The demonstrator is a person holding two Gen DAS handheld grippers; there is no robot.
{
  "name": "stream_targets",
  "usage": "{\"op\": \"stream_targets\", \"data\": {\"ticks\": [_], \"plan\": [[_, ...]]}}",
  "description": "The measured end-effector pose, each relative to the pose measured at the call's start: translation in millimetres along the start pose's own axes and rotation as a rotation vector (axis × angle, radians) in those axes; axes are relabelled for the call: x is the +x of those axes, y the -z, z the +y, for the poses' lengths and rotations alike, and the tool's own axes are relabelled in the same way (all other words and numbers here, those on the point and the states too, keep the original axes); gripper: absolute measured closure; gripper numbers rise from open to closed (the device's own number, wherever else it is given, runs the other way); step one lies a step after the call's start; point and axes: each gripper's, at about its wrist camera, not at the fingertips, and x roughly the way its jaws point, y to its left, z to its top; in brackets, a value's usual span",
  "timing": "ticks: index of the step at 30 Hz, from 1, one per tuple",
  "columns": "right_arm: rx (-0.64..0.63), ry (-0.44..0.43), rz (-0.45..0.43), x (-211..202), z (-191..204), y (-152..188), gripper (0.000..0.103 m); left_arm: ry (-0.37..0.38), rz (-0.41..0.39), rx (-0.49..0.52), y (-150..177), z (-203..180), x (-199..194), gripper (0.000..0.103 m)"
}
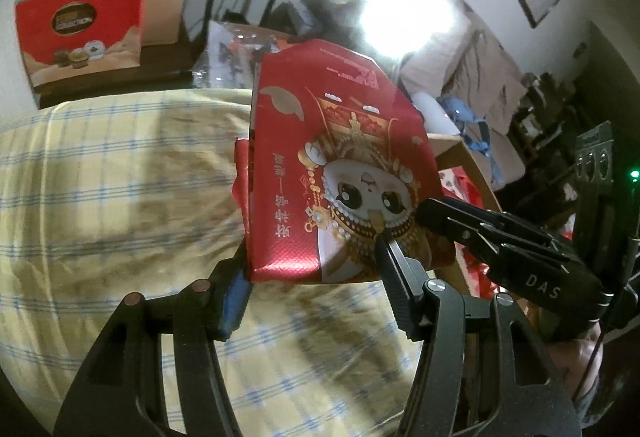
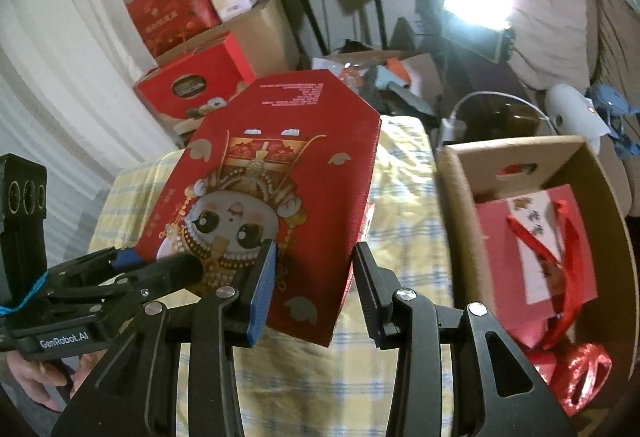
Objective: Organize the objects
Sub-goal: 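Carry the packet with both grippers over the cardboard box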
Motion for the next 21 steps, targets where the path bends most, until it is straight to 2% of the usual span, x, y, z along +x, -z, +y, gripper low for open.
{"op": "stream_targets", "data": {"ticks": [21], "plan": [[0.134, 0.115, -0.026, -50, -110, 31, 0.063, 0.096, 0.094, 0.122, 17, -115, 61, 0.047]]}}
